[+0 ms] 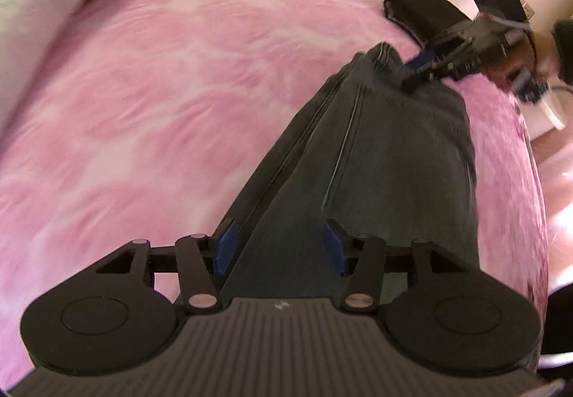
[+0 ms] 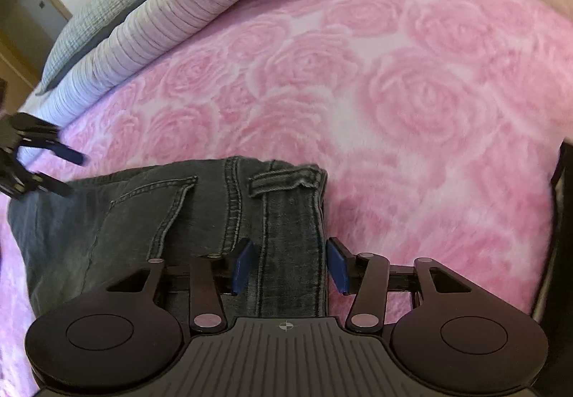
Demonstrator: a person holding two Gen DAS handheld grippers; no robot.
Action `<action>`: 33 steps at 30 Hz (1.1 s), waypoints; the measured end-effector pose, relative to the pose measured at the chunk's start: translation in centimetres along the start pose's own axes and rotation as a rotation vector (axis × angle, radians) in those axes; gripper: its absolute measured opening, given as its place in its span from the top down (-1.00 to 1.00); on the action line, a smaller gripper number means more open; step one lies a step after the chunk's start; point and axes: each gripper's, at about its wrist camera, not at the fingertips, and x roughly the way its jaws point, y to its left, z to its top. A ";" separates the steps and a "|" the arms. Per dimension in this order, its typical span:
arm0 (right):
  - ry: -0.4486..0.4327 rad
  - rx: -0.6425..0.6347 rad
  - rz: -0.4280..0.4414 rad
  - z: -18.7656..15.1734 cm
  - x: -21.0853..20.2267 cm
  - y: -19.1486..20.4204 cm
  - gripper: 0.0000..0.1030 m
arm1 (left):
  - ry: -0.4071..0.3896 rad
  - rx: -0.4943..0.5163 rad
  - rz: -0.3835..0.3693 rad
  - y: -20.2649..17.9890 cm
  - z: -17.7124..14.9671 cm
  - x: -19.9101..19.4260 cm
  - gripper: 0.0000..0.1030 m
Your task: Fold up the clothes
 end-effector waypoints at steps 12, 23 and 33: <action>-0.081 0.072 0.042 -0.7 -2.0 0.5 0.71 | 0.107 0.090 -0.043 -2.7 4.7 4.4 0.91; -0.031 0.027 0.018 1.1 1.1 0.4 0.55 | 0.173 -0.038 0.019 0.3 4.7 7.9 0.73; -0.114 0.071 -0.053 -5.1 -5.2 3.7 0.23 | 0.055 -0.171 0.241 1.7 -2.2 -5.5 0.42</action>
